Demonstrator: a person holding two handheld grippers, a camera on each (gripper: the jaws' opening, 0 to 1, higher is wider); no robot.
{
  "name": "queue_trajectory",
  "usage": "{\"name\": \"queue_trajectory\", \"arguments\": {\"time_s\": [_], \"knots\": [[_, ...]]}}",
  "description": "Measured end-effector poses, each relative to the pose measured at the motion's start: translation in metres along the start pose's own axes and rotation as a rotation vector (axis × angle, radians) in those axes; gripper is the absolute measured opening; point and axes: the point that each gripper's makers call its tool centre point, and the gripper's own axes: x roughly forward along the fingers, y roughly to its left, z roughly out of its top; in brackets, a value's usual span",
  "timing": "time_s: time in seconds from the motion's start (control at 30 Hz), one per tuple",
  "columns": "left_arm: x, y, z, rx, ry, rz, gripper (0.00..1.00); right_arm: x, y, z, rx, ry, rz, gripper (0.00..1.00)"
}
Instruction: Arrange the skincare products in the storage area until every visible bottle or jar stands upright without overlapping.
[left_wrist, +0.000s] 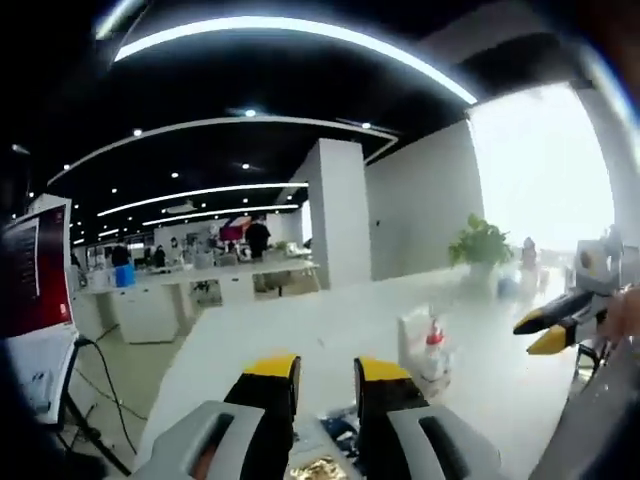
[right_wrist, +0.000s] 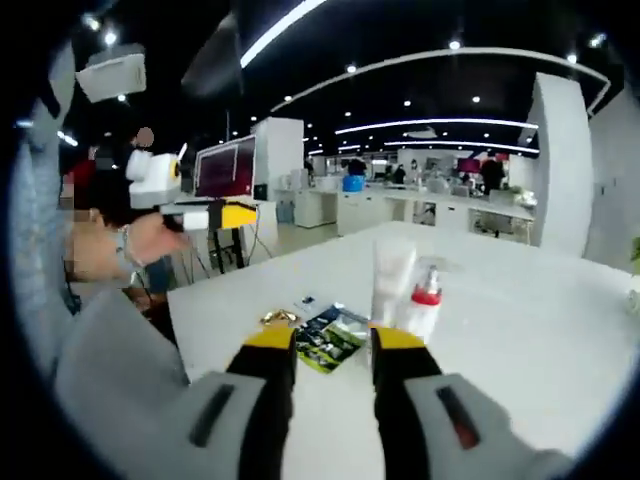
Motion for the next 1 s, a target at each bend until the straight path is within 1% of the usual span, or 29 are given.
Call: {"name": "queue_trajectory", "arguments": {"time_s": [0.03, 0.07, 0.1, 0.17, 0.2, 0.23, 0.27, 0.3, 0.33, 0.37, 0.4, 0.43, 0.47, 0.5, 0.53, 0.57, 0.6, 0.63, 0.67, 0.7, 0.73, 0.77, 0.8, 0.83, 0.87, 0.93, 1.0], "knots": [[-0.011, 0.002, 0.002, -0.016, -0.015, 0.005, 0.23, -0.013, -0.008, -0.002, -0.016, -0.011, -0.046, 0.3], [-0.018, 0.004, 0.002, -0.027, -0.022, 0.01, 0.23, -0.021, -0.013, -0.003, -0.026, -0.017, -0.075, 0.31], [-0.028, 0.007, 0.0, -0.047, -0.029, 0.023, 0.23, -0.032, -0.019, -0.006, -0.02, -0.035, -0.118, 0.31], [-0.041, 0.01, -0.007, -0.061, -0.037, 0.047, 0.24, -0.044, -0.023, -0.012, -0.035, -0.047, -0.154, 0.33], [-0.045, 0.011, -0.009, -0.064, -0.04, 0.056, 0.25, -0.047, -0.025, -0.014, -0.037, -0.048, -0.167, 0.34], [-0.056, 0.015, -0.018, -0.065, -0.046, 0.093, 0.26, -0.055, -0.028, -0.023, -0.085, -0.029, -0.214, 0.34], [-0.062, 0.016, -0.023, -0.058, -0.046, 0.107, 0.27, -0.059, -0.029, -0.028, -0.092, -0.024, -0.237, 0.34], [-0.067, 0.018, -0.028, -0.058, -0.046, 0.134, 0.27, -0.061, -0.031, -0.034, -0.011, -0.041, -0.276, 0.34], [-0.073, 0.023, -0.037, -0.095, -0.04, 0.178, 0.27, -0.061, -0.029, -0.039, 0.061, -0.053, -0.28, 0.34], [-0.075, 0.022, -0.043, -0.114, -0.019, 0.188, 0.27, -0.059, -0.027, -0.048, 0.161, -0.047, -0.292, 0.33], [-0.077, 0.02, -0.049, -0.127, 0.023, 0.186, 0.26, -0.06, -0.028, -0.054, 0.222, -0.026, -0.306, 0.32], [-0.078, 0.018, -0.051, -0.13, 0.043, 0.181, 0.26, -0.062, -0.029, -0.059, 0.27, 0.03, -0.32, 0.3], [-0.082, 0.015, -0.053, -0.148, 0.04, 0.191, 0.26, -0.063, -0.028, -0.059, 0.302, 0.04, -0.324, 0.28], [-0.085, 0.011, -0.054, -0.155, 0.034, 0.19, 0.26, -0.062, -0.027, -0.056, 0.307, 0.015, -0.318, 0.28], [-0.087, 0.004, -0.06, -0.16, 0.025, 0.187, 0.26, -0.059, -0.02, -0.051, 0.288, -0.039, -0.298, 0.28], [-0.088, 0.002, -0.061, -0.161, 0.024, 0.187, 0.25, -0.057, -0.016, -0.051, 0.248, -0.038, -0.284, 0.28], [-0.088, -0.006, -0.077, -0.151, 0.054, 0.209, 0.25, -0.056, -0.016, -0.056, 0.198, 0.007, -0.281, 0.28], [-0.089, -0.005, -0.085, -0.063, 0.125, 0.225, 0.23, -0.056, -0.018, -0.059, 0.179, 0.043, -0.286, 0.28], [-0.09, 0.002, -0.085, 0.04, 0.181, 0.251, 0.21, -0.055, -0.017, -0.061, 0.188, 0.056, -0.284, 0.28], [-0.091, 0.008, -0.08, 0.041, 0.159, 0.291, 0.19, -0.054, -0.017, -0.061, 0.223, 0.048, -0.28, 0.28], [-0.093, 0.012, -0.071, -0.041, 0.063, 0.301, 0.19, -0.055, -0.019, -0.064, 0.27, 0.044, -0.264, 0.28], [-0.095, 0.013, -0.066, -0.12, 0.011, 0.29, 0.21, -0.055, -0.02, -0.065, 0.274, 0.047, -0.263, 0.28], [-0.096, 0.014, -0.064, -0.176, -0.004, 0.288, 0.22, -0.054, -0.019, -0.065, 0.27, 0.052, -0.262, 0.28], [-0.099, 0.018, -0.065, -0.176, -0.001, 0.301, 0.23, -0.052, -0.016, -0.068, 0.254, 0.077, -0.252, 0.28], [-0.099, 0.019, -0.068, -0.153, 0.013, 0.311, 0.23, -0.052, -0.012, -0.071, 0.224, 0.108, -0.236, 0.28], [-0.1, 0.02, -0.073, -0.136, 0.044, 0.325, 0.22, -0.051, -0.009, -0.071, 0.226, 0.104, -0.229, 0.28], [-0.1, 0.018, -0.071, -0.139, 0.036, 0.32, 0.22, -0.052, -0.009, -0.072, 0.245, 0.107, -0.227, 0.28]]}}
